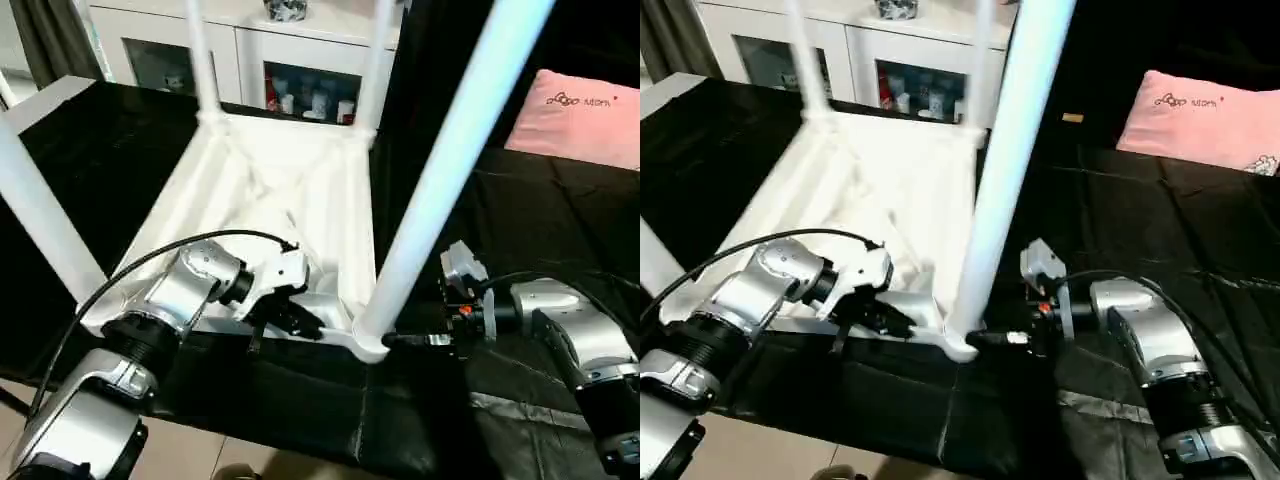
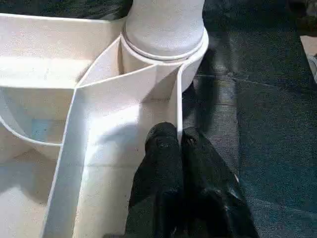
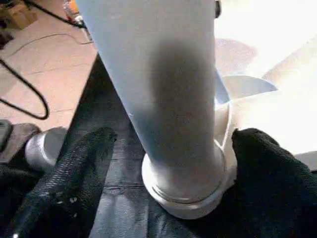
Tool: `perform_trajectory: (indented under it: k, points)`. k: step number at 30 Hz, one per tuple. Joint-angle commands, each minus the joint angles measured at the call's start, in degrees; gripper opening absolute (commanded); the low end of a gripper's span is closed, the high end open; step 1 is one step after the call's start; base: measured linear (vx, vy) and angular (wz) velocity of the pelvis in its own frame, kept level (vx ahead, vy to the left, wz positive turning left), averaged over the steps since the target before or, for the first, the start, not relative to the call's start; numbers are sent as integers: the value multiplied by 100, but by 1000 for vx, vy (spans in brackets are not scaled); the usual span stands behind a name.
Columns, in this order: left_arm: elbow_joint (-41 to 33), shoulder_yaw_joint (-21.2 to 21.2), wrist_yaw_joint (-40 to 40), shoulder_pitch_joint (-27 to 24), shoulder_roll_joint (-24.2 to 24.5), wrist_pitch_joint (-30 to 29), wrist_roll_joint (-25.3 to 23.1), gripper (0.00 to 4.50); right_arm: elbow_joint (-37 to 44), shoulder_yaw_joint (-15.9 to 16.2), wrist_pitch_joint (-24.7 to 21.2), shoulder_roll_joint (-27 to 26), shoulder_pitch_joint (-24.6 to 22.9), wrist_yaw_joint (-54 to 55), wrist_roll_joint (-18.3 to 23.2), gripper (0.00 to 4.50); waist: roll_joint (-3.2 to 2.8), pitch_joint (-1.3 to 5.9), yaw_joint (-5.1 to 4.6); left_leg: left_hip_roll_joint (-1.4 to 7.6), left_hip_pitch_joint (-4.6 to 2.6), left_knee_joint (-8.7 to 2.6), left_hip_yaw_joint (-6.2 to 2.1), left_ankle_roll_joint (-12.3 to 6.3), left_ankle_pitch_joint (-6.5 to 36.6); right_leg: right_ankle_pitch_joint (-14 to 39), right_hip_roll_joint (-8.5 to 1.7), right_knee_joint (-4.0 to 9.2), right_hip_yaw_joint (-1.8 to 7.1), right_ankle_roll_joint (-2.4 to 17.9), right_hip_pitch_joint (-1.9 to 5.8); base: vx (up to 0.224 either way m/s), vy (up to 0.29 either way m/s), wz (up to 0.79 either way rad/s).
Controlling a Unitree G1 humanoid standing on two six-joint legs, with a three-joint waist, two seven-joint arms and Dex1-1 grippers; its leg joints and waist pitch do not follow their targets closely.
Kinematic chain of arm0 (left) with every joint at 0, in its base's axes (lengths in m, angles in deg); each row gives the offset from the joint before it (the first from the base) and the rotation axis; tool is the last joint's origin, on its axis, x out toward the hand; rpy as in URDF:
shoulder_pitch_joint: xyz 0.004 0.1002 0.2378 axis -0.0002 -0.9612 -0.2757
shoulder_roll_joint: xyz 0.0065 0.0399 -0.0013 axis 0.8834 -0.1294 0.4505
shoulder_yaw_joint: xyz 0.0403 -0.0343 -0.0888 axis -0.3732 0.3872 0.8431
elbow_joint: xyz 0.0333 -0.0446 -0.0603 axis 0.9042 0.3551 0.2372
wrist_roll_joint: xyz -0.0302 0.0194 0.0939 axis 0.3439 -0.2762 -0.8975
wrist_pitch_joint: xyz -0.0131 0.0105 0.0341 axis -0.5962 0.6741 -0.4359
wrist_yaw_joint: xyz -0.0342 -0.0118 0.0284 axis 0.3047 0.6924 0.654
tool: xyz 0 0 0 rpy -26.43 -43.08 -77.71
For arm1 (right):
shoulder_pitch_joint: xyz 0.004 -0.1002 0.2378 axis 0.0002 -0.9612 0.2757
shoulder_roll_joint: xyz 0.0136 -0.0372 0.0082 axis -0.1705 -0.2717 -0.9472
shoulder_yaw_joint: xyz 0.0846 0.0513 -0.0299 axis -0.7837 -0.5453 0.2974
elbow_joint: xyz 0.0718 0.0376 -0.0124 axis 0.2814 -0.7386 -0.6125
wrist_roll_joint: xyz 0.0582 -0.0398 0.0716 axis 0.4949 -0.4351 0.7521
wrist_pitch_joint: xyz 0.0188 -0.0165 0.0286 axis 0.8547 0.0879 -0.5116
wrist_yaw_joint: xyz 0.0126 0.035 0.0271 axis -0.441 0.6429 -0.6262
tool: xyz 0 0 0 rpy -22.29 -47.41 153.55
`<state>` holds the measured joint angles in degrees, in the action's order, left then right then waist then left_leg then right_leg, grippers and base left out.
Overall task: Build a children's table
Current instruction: Rotate leg to tighten
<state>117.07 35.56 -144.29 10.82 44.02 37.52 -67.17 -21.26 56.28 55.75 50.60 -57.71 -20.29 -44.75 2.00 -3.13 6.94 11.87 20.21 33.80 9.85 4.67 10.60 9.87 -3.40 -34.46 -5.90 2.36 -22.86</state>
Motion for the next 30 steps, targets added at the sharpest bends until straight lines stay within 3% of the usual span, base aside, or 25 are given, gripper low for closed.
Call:
perform_trajectory:
  k: [1, 20, 26, 28, 30]
  points:
    - [-301, -134, -205, 28, -57, 95, 10, 0, 48, 43, -67, 95, 73, -124, 81, 375, 9, 402, -29, 181, -22, -336, -15, -341, 796, 1655, -497, 447, 332, 759, 346, 0, 0, 0]
    - [-241, -138, -128, 12, -35, 110, -9, 0, -48, 51, 70, -30, 68, -106, 79, 205, 7, 414, -26, 183, -23, -327, -10, -352, 719, 1488, -488, 426, 330, 815, 342, 0, 0, 0]
    - [-215, -106, -37, 11, -60, 10, -11, 0, 42, 54, 7, -90, -6, -48, 155, 192, 9, 396, -43, 173, -29, -336, -13, -314, 841, 1790, -487, 463, 320, 728, 335, 0, 0, 0]
    - [-212, -78, 54, 0, -89, -112, -5, 0, 119, 41, -19, -139, -70, 30, 190, 191, -15, 391, -51, 179, -37, -338, -16, -300, 882, 1789, -488, 466, 324, 751, 327, 0, 0, 0]
    - [-210, -62, 110, -1, -110, -183, -4, 0, 166, 26, -35, -173, -108, 97, 203, 189, 3, 392, -57, 173, -32, -339, -16, -293, 886, 1791, -487, 468, 325, 741, 339, 0, 0, 0]
